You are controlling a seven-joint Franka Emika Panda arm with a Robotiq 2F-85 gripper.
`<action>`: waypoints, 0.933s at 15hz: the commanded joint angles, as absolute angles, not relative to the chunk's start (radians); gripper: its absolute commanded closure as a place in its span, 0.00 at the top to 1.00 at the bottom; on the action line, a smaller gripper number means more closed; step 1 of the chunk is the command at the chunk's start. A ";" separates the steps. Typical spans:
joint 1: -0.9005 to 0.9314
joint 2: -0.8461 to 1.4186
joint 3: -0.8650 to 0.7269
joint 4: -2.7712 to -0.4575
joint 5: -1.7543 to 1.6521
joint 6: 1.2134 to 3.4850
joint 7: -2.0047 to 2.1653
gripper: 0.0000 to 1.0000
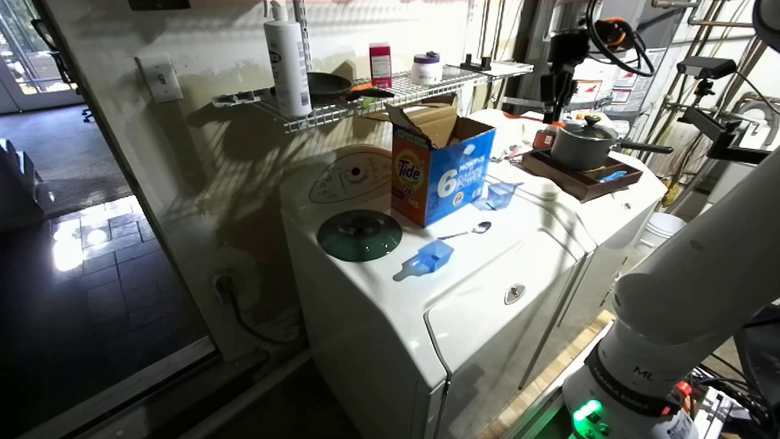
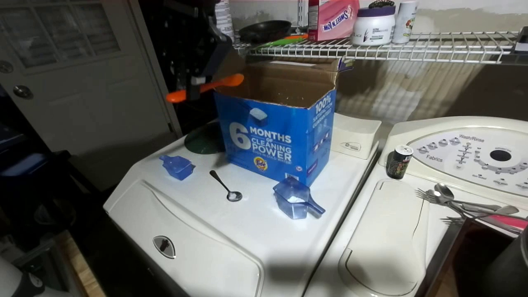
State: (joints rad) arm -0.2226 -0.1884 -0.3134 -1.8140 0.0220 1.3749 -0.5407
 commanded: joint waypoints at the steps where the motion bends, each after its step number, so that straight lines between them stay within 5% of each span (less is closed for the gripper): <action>1: -0.213 -0.174 -0.314 -1.776 0.036 1.346 -0.549 0.24; 7: -0.212 -0.127 -0.310 -1.733 0.046 1.325 -0.567 0.24; 8: -0.214 -0.143 -0.317 -1.747 0.091 1.317 -0.586 0.06; 14: -0.213 -0.094 -0.349 -1.640 0.402 1.145 -0.631 0.06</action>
